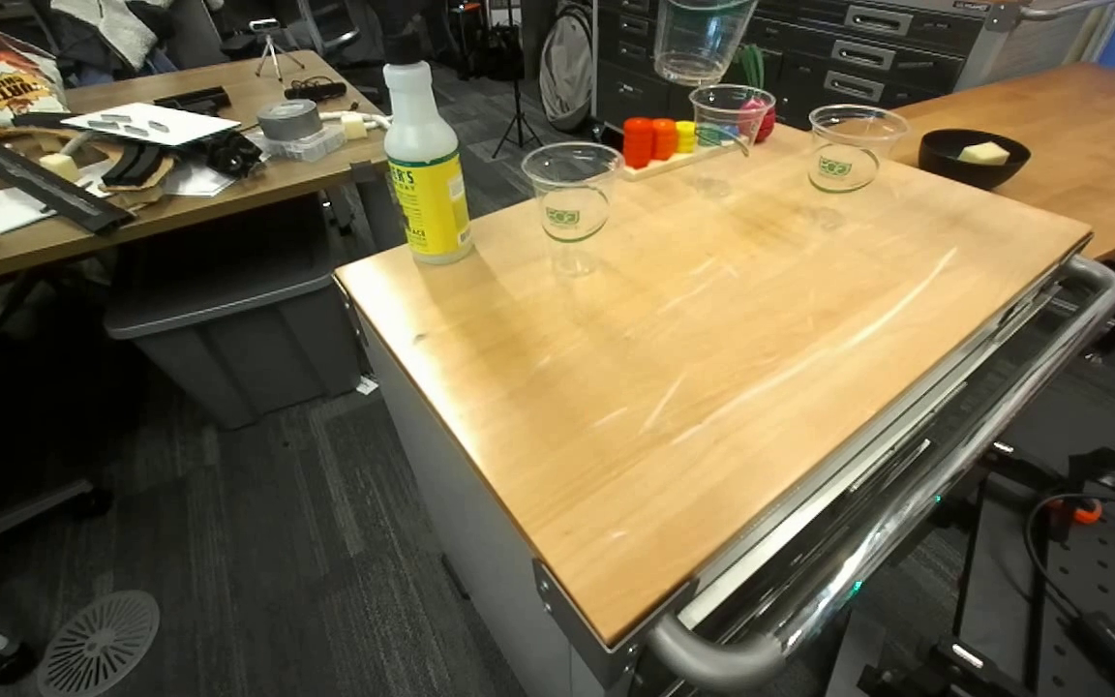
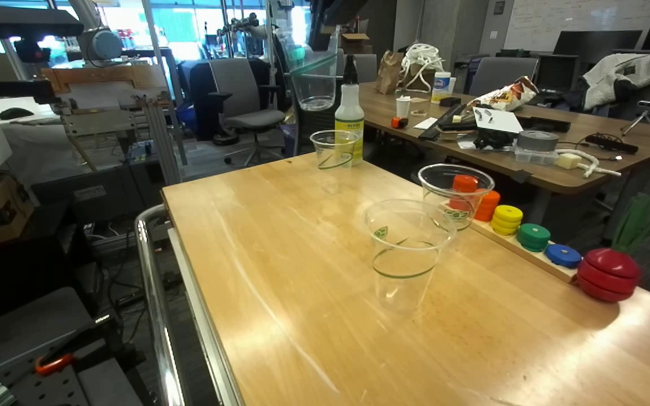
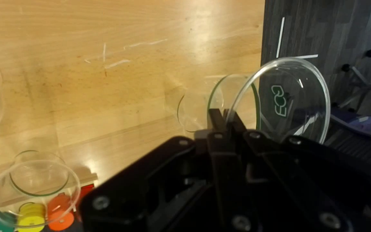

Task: Stack the clear cups together

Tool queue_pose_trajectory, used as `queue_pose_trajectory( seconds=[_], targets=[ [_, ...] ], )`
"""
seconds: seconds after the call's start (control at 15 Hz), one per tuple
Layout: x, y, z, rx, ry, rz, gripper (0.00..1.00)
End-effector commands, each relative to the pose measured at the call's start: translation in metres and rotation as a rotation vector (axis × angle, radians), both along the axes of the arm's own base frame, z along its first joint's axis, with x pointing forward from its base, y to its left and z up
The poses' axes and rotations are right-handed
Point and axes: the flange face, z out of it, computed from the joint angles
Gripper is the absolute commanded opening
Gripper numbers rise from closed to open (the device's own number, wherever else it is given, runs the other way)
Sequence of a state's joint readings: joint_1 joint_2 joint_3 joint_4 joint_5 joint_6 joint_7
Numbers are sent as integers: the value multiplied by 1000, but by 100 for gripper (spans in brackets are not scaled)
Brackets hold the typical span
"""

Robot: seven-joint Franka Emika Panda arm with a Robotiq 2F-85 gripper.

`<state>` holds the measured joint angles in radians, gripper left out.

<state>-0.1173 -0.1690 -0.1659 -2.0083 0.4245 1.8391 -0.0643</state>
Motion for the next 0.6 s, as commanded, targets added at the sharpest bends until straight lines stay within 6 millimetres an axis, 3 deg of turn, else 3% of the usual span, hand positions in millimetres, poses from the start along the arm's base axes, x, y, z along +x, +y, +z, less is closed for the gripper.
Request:
queue_pose_trajectory(
  seconds=[0.0,0.27,0.53],
  targets=[
    [42,18,18,20,23,39,1],
    [80,29,8,-20,65,65,1],
    [109,21,-15,-39,100,66,1]
  ],
)
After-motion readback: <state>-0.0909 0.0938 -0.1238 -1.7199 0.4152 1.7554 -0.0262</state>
